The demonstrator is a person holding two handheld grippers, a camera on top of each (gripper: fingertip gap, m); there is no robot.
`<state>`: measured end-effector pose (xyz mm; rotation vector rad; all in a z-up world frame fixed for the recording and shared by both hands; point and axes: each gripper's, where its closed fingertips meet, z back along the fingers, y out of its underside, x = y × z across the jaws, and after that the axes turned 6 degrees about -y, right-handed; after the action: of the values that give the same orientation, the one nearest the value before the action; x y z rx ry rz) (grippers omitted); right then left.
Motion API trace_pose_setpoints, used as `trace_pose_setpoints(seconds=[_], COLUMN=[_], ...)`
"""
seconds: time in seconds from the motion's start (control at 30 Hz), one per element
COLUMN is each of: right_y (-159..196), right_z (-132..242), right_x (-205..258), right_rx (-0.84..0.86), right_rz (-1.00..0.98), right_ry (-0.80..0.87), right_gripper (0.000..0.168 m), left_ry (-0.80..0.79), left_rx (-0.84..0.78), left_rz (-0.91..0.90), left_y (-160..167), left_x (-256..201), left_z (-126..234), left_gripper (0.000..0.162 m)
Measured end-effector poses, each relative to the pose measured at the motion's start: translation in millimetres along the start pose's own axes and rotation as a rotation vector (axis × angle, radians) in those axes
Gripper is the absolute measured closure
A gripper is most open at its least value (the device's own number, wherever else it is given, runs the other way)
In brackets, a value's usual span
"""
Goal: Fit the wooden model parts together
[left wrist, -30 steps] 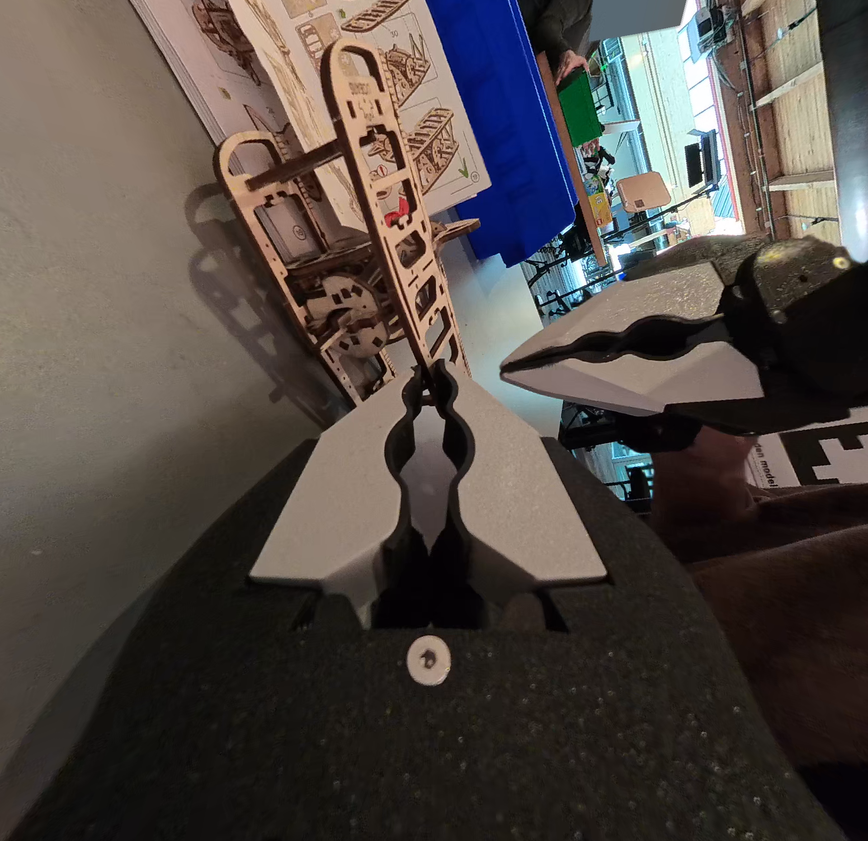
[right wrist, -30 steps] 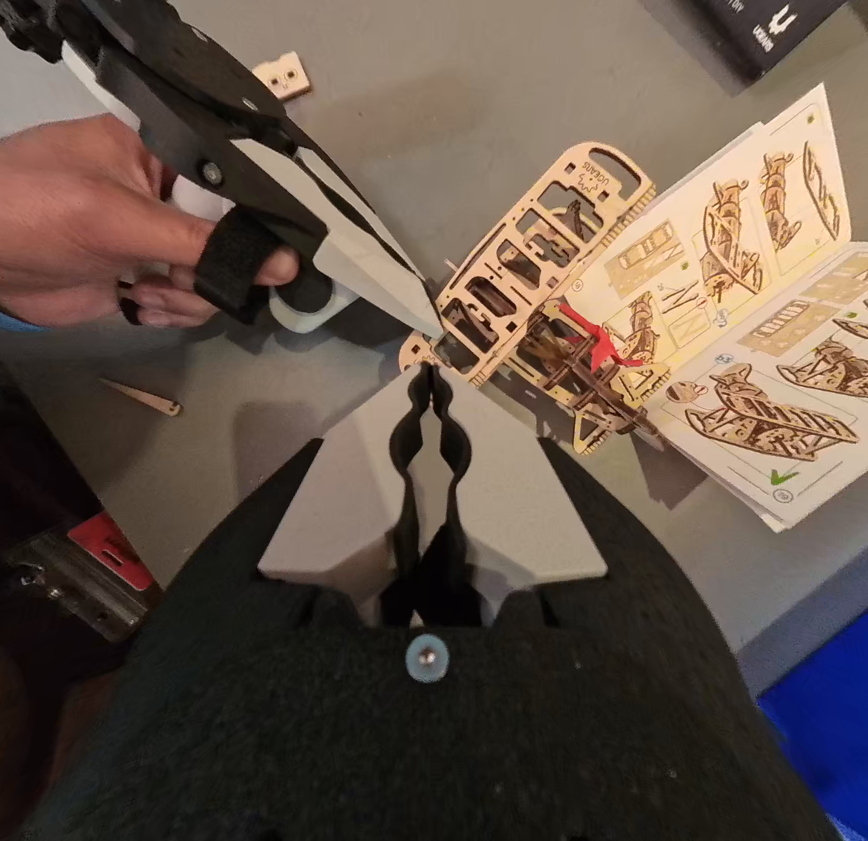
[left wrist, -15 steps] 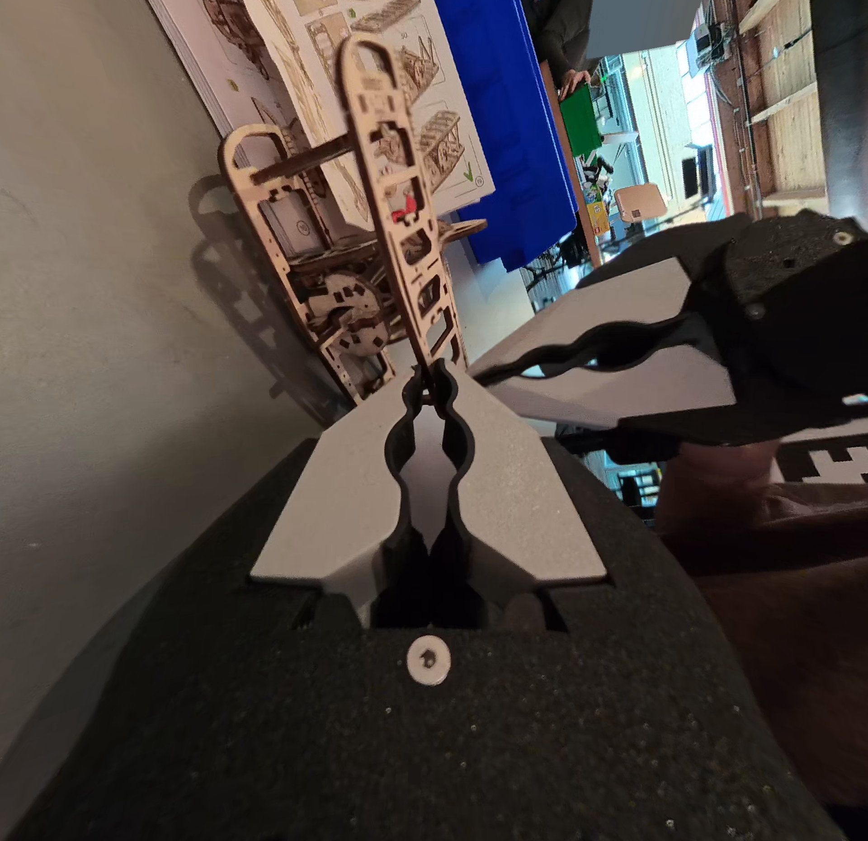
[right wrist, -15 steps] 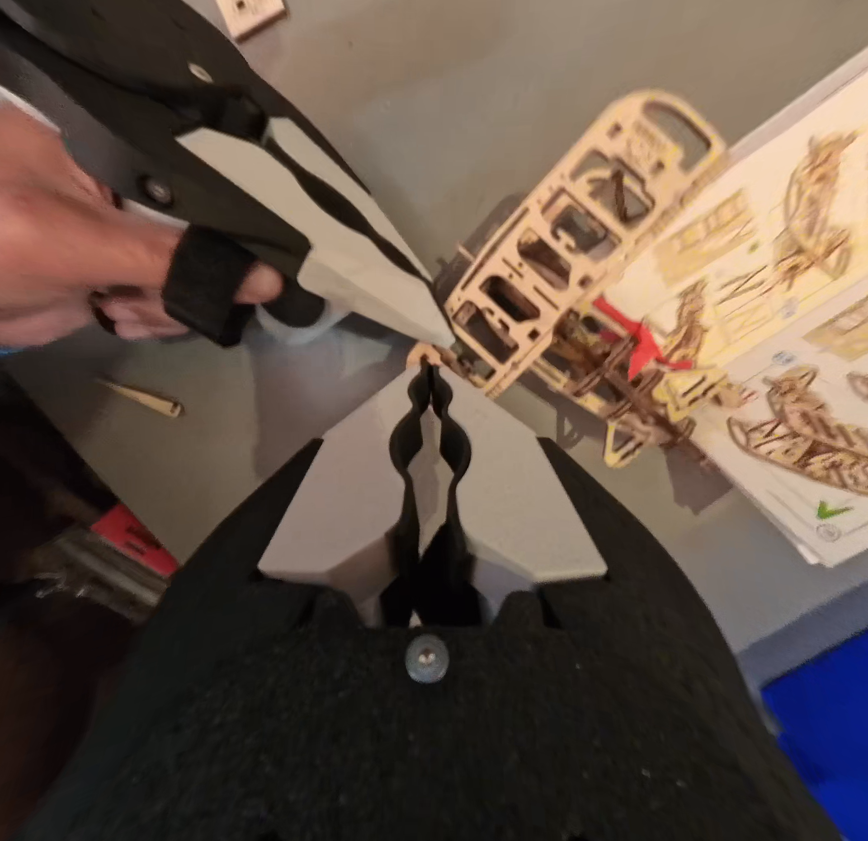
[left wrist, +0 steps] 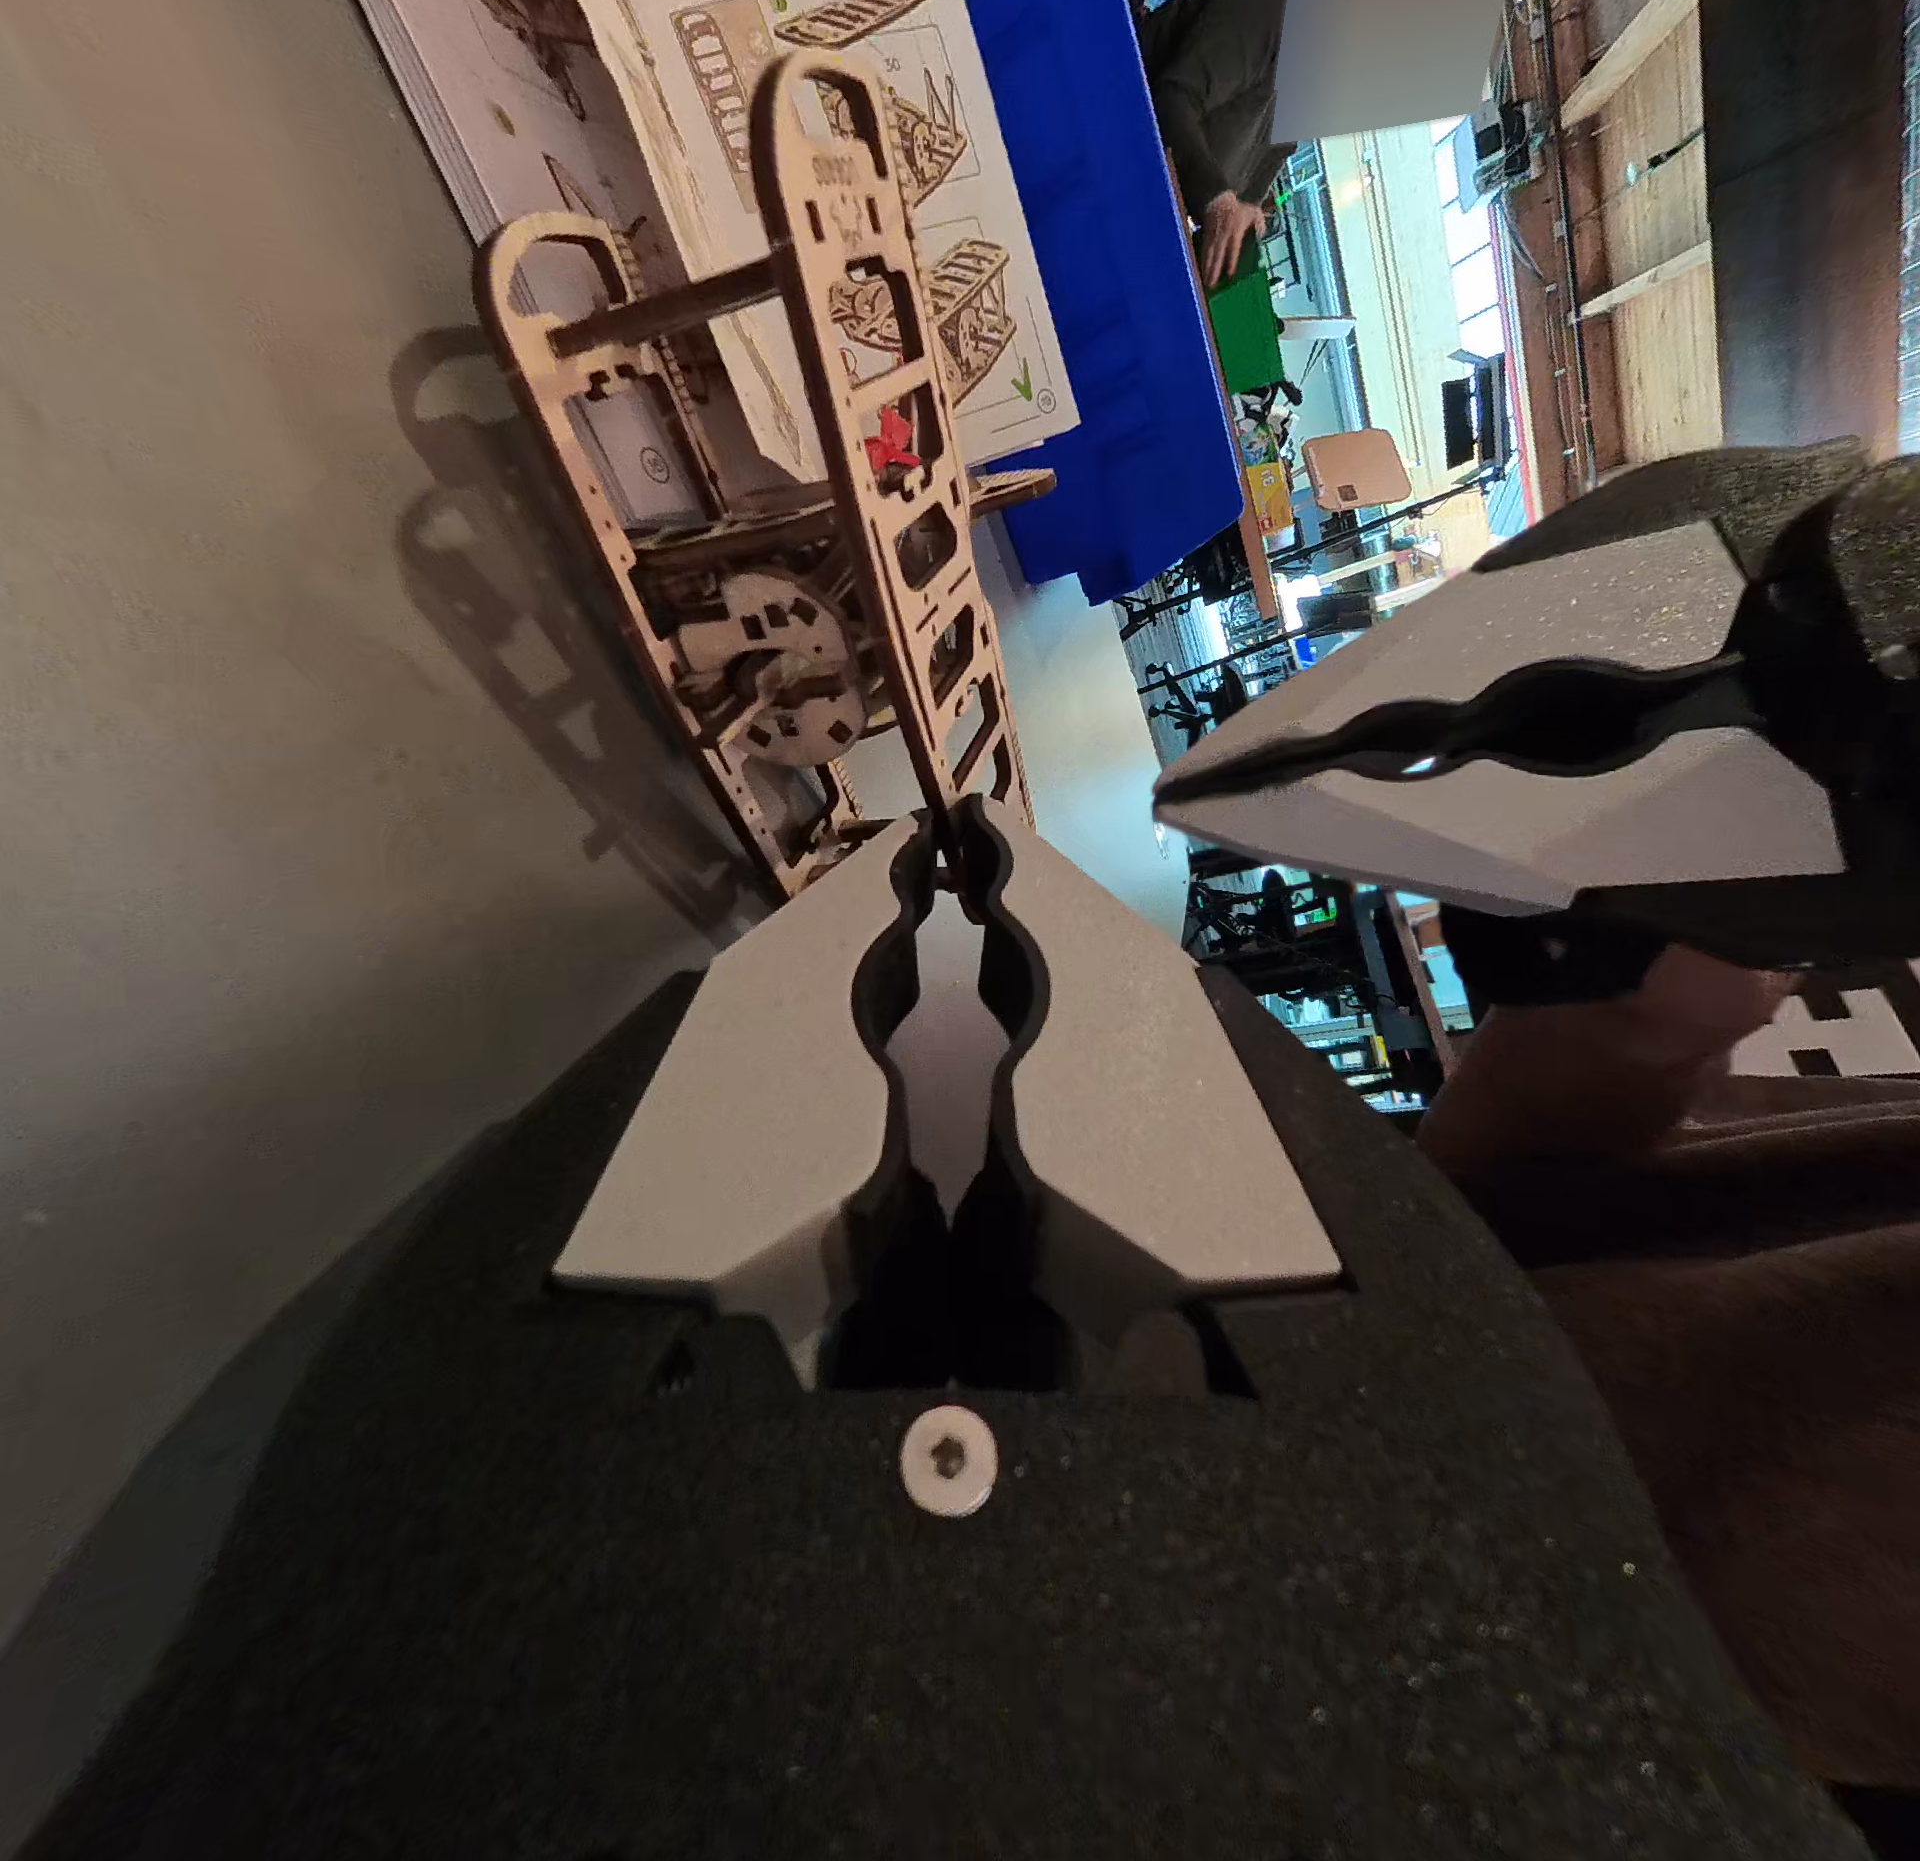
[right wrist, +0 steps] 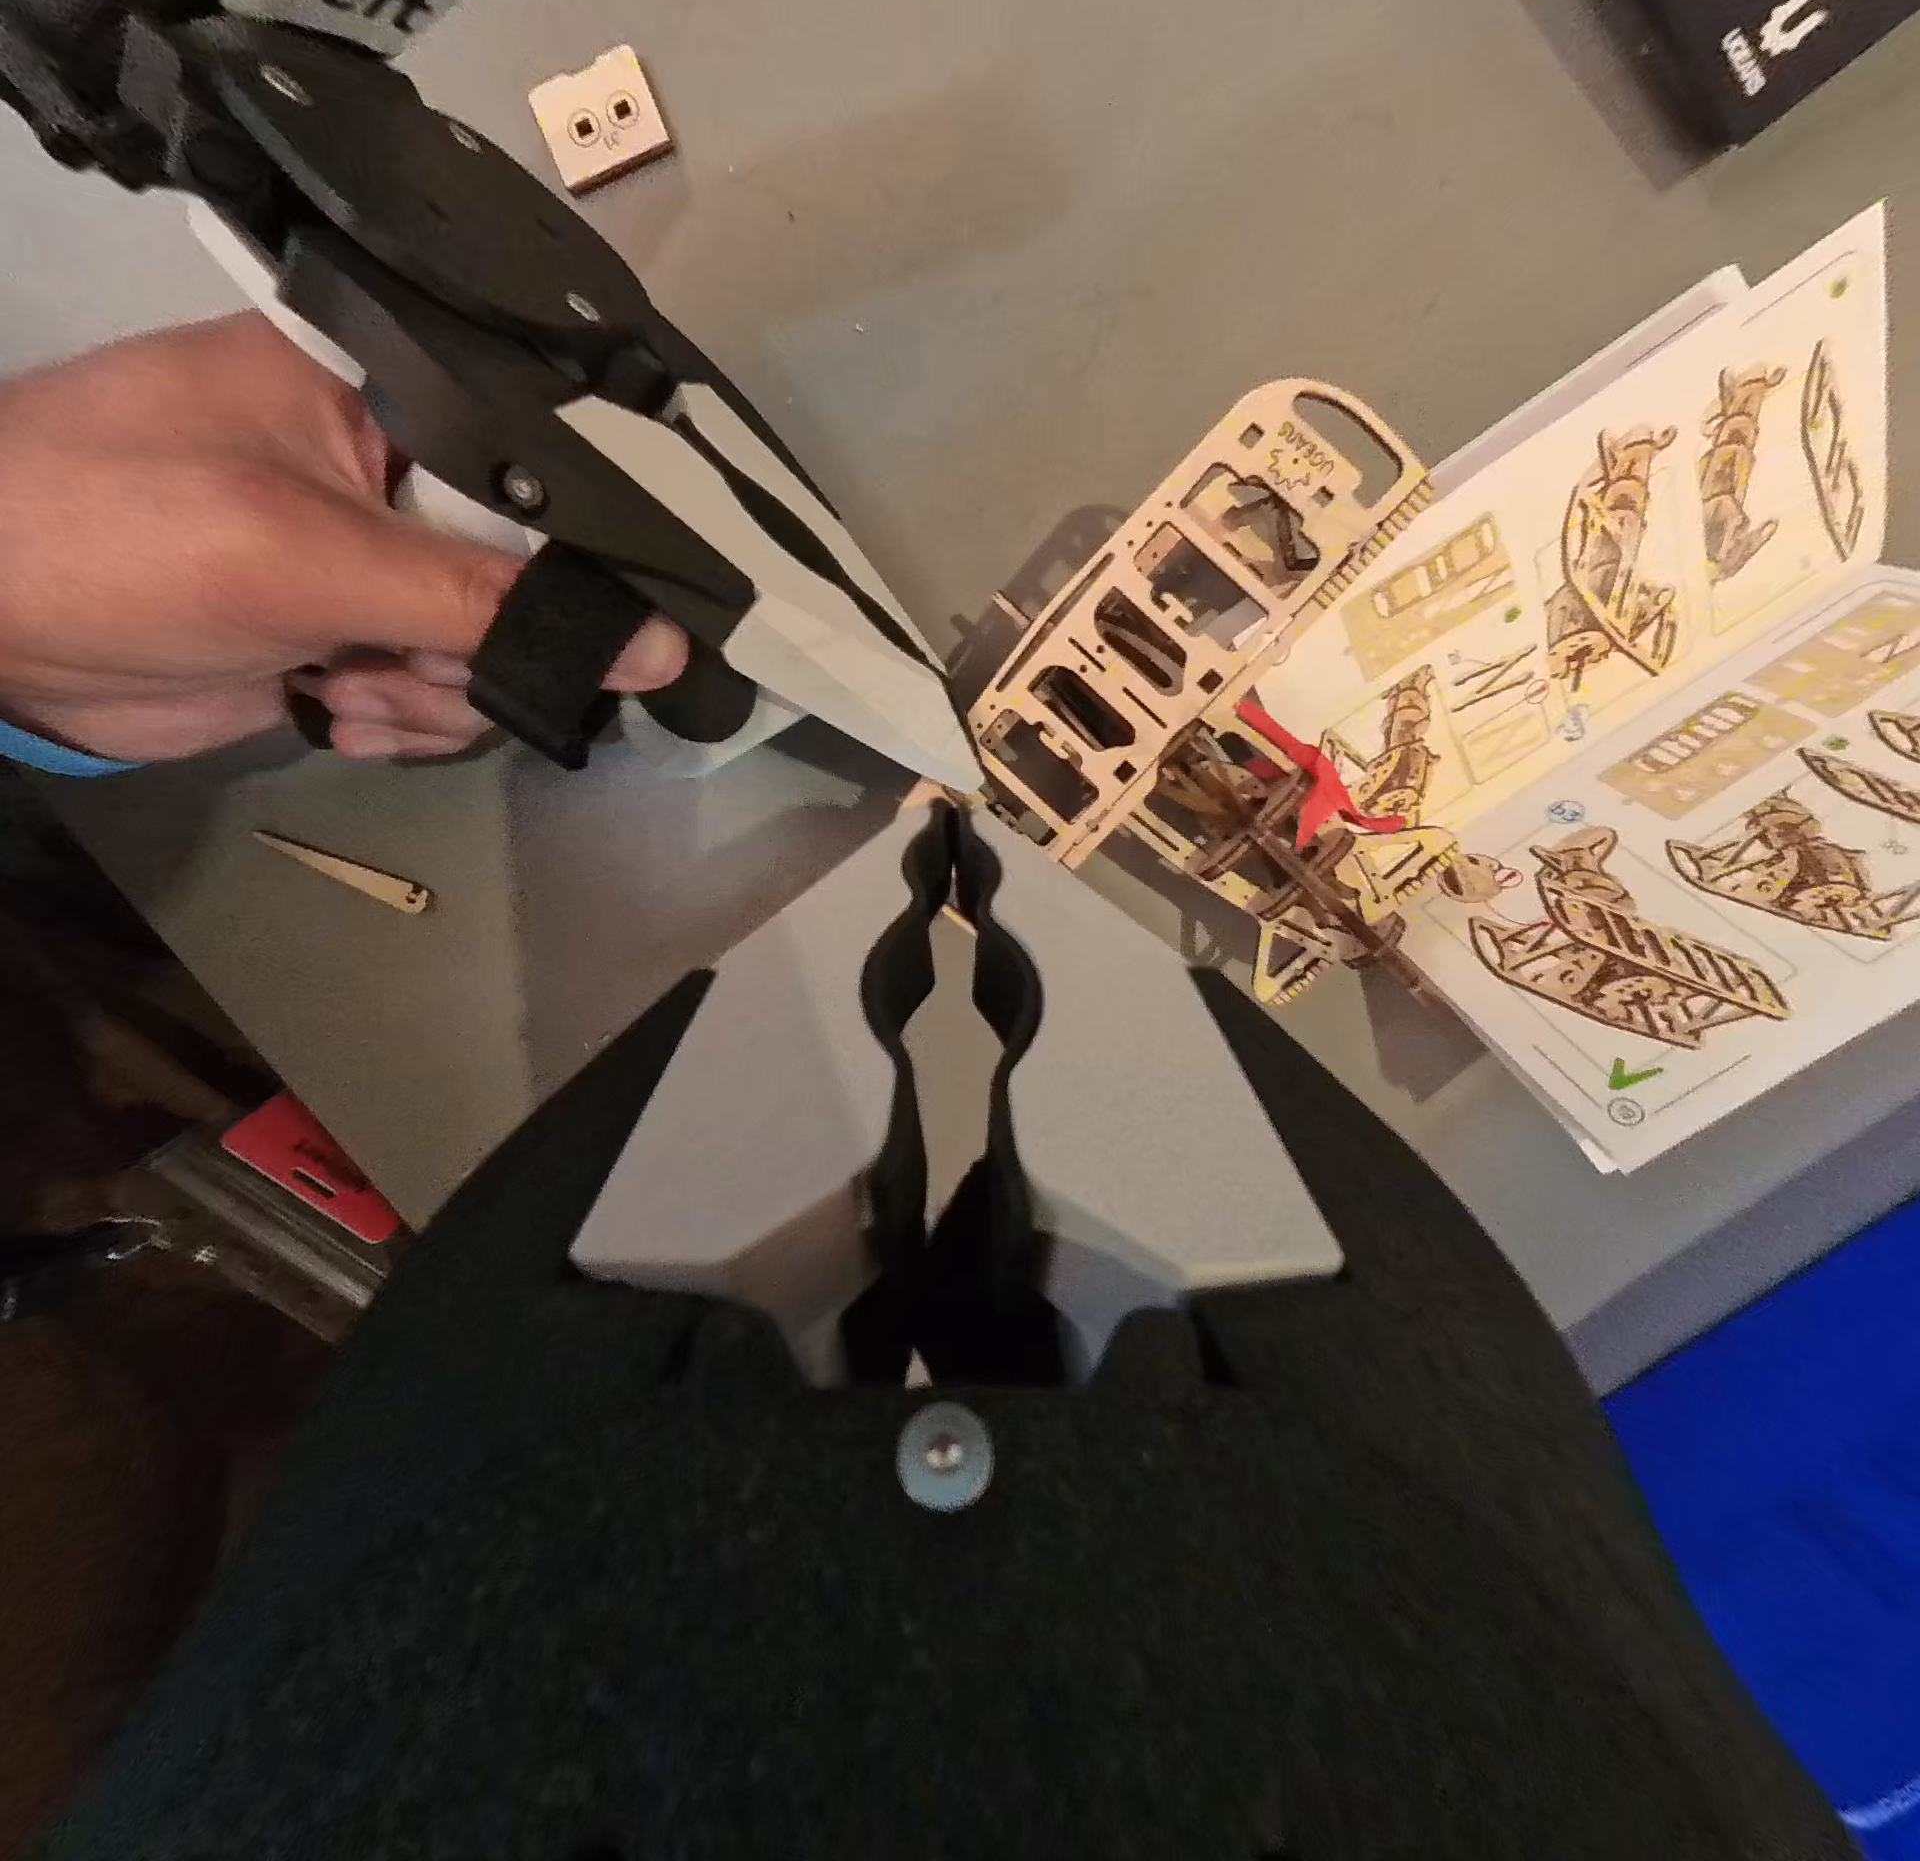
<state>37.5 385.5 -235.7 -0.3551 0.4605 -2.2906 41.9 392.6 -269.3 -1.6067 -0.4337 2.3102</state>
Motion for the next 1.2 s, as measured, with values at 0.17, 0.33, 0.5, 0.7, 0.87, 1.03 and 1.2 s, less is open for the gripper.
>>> trace_pose_setpoints(seconds=[0.17,0.33,0.5,0.7,0.87,1.03,1.2], right_y=[12,22,20,18,26,9,-18], right_z=[-1,-18,-9,-12,-14,13,27], right_x=[-12,-14,-18,-13,-25,-23,-50], right_rx=[0.024,0.041,0.023,0.015,0.030,-0.066,-0.341], right_rz=[-0.045,-0.046,-0.050,-0.044,-0.058,-0.056,-0.087], right_ry=[0.012,0.008,0.018,-0.001,0.033,-0.003,-0.103], right_gripper=[0.168,0.168,0.168,0.168,0.168,0.168,0.168], left_ry=[0.000,-0.001,-0.001,-0.002,-0.002,0.005,0.006], left_rx=[0.002,0.005,0.002,0.001,0.002,-0.001,-0.003], left_rz=[0.001,-0.002,-0.001,0.003,0.010,0.018,0.007], left_y=[0,0,-1,-1,-3,-3,-4], left_x=[0,0,0,0,0,0,0], left_z=[0,0,0,0,0,0,0], left_gripper=[0.160,0.160,0.161,0.161,0.161,0.161,0.161])
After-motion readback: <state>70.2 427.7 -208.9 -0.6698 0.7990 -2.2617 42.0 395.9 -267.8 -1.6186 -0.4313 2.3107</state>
